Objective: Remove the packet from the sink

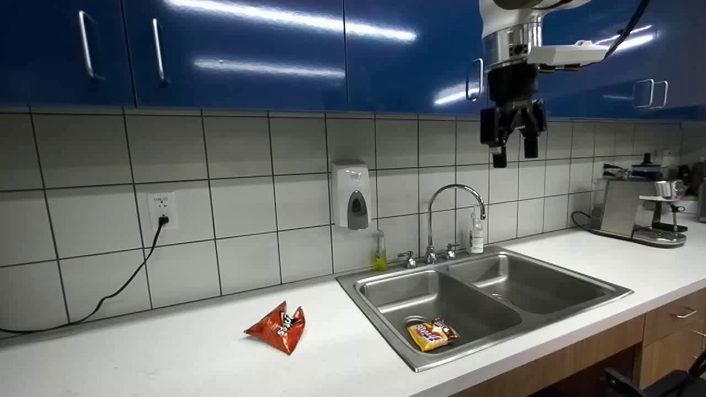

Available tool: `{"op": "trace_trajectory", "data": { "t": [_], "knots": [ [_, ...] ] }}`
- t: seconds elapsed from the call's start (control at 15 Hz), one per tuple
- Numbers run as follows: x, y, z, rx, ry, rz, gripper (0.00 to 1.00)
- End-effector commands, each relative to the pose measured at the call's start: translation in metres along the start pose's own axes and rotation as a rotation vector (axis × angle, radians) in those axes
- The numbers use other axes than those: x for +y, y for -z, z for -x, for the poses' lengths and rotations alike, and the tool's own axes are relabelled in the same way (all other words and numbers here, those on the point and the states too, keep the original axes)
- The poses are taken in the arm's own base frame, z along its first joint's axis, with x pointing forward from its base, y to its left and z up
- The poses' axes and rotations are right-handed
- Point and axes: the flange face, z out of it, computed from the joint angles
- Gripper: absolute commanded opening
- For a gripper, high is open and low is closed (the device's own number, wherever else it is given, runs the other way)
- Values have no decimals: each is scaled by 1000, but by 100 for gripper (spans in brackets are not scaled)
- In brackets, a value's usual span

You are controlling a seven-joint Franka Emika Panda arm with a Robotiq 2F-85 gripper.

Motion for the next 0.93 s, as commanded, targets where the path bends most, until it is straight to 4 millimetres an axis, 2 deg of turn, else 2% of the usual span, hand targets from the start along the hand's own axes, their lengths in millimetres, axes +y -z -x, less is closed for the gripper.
{"op": "trace_trajectory", "data": {
  "t": [0.0, 0.4, 0.53, 0.87],
  "knots": [
    [0, 1, 0, -1, 0, 0, 100],
    [-1, -1, -4, 1, -3, -2, 100],
    [-2, -11, -14, -9, -14, -11, 100],
    [-1, -54, -48, -29, -41, -36, 100]
  ]
}}
